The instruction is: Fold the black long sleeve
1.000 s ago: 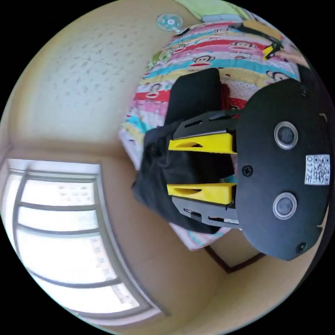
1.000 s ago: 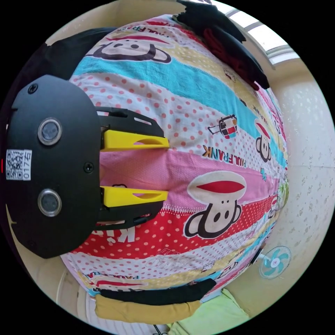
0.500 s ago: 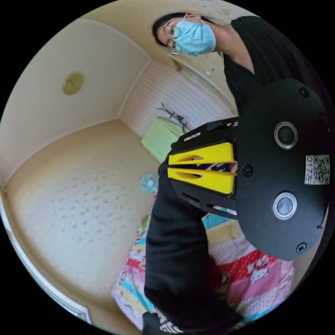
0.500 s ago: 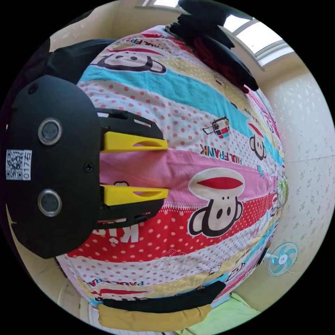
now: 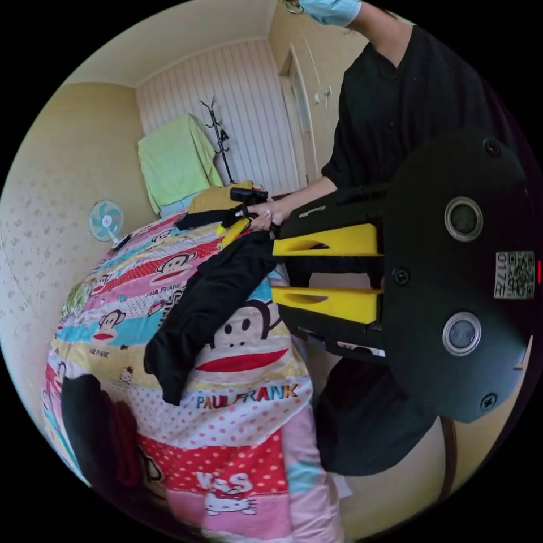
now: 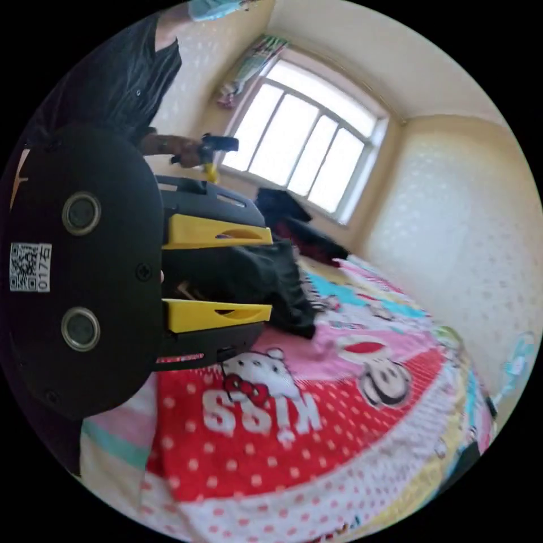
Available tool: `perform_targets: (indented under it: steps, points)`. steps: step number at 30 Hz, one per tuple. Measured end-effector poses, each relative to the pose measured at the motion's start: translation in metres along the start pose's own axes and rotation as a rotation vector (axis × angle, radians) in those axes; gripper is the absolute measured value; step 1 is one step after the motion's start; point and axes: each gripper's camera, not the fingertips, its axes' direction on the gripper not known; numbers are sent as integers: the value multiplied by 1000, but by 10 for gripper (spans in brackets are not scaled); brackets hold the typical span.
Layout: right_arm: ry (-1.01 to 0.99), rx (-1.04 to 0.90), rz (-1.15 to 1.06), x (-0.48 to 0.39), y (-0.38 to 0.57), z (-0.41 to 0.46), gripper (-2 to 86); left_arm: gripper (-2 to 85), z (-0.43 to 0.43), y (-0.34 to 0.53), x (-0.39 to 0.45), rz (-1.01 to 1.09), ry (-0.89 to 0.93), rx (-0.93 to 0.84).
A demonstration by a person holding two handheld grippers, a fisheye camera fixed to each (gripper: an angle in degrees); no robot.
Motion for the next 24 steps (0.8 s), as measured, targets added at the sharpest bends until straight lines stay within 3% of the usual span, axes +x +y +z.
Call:
perform_targets:
  steps: [1, 2, 4, 6, 8, 10, 14, 20, 24]
  points:
    - [64, -109, -29, -8, -1, 19, 84, 89, -1, -11, 9, 18, -24, 3]
    - [67, -94, -119, -32, 5, 23, 57, 90, -2, -17, 13, 23, -34, 7]
    - [-90, -86, -298, -77, 17, 24, 44, 95, -12, -34, 30, 41, -55, 68]
    - [-200, -214, -374, -117, 28, 45, 37, 98, -23, -38, 38, 53, -73, 150]
    - [-145, -392, -488, -150, 56, 78, 32, 108, -26, -39, 37, 37, -108, 193]
    - [-101, -439, -513, -154, 76, 90, 30, 138, -7, -44, 25, -23, -158, 119]
    - [-245, -412, -408, -138, 88, 70, 29, 165, 38, -40, 7, -85, -280, -24]
    - [-315, -388, -460, -150, 91, 6, 33, 25, 58, -33, 9, -30, -108, -78]
    - [-383, -309, -592, -180, 93, -67, 40, 5, -28, -23, 70, 217, 160, 183]
